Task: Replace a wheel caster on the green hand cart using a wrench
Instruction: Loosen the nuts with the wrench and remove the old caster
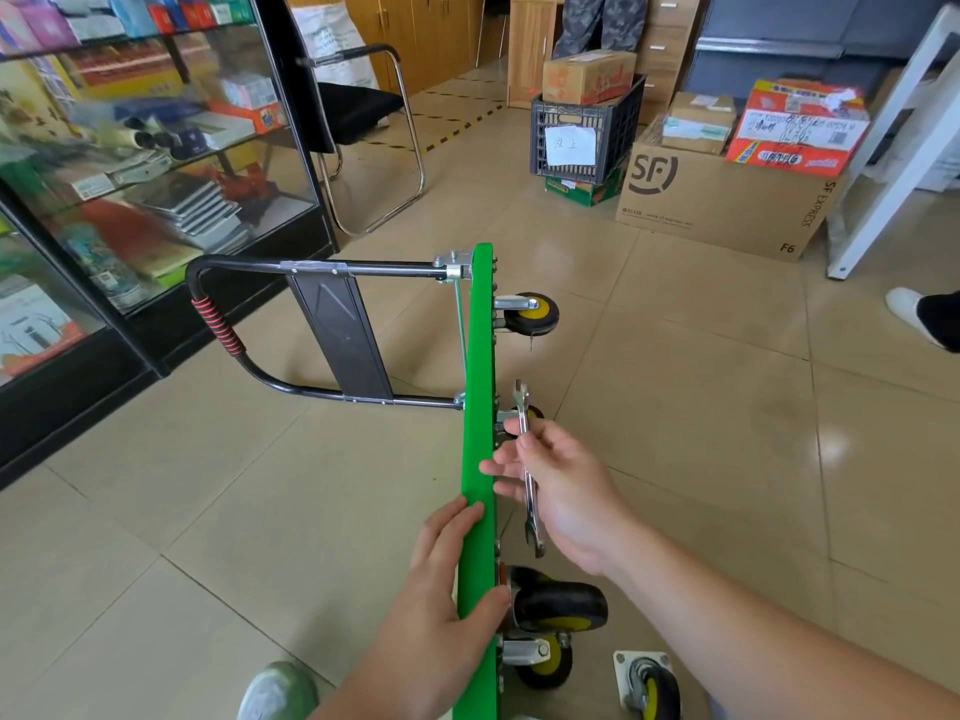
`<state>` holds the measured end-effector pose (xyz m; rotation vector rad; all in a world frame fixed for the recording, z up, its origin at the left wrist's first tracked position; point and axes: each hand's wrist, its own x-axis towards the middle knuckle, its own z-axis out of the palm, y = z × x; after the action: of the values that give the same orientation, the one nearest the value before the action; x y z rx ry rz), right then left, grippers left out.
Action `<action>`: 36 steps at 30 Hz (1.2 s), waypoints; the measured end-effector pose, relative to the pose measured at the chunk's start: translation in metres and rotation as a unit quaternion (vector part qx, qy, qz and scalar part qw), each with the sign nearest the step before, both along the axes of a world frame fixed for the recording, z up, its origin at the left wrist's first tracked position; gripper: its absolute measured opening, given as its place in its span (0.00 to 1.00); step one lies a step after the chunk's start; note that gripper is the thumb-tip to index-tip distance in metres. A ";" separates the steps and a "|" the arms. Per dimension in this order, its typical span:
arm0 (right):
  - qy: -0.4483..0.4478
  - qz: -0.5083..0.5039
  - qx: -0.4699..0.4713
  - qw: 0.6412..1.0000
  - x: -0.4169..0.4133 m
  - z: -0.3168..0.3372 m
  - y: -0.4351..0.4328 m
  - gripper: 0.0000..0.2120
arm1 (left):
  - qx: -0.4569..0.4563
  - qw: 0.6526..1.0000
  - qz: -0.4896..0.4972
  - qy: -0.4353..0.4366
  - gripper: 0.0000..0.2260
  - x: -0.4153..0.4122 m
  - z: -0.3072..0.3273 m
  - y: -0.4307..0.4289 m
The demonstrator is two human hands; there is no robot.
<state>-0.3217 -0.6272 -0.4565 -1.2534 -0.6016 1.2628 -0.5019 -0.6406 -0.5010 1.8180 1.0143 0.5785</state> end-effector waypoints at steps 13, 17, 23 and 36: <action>0.053 -0.037 -0.005 0.998 0.004 0.000 -0.006 0.09 | 0.016 1.000 -0.013 0.024 0.31 -0.001 0.001 -0.003; 0.013 -0.040 -0.016 0.999 0.006 0.002 -0.005 0.07 | 0.010 1.000 -0.011 0.024 0.31 -0.001 0.000 -0.003; 0.006 -0.040 -0.029 0.999 0.007 0.004 -0.005 0.07 | 0.013 1.000 -0.016 0.023 0.31 -0.001 0.001 -0.002; -0.013 -0.045 0.007 0.999 0.013 0.005 -0.003 0.10 | 0.023 0.999 -0.016 0.024 0.32 0.000 0.003 -0.003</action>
<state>-0.3088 -0.6300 -0.4514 -1.2735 -0.5654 1.1689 -0.5023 -0.6439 -0.4982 1.8938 1.0106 0.5448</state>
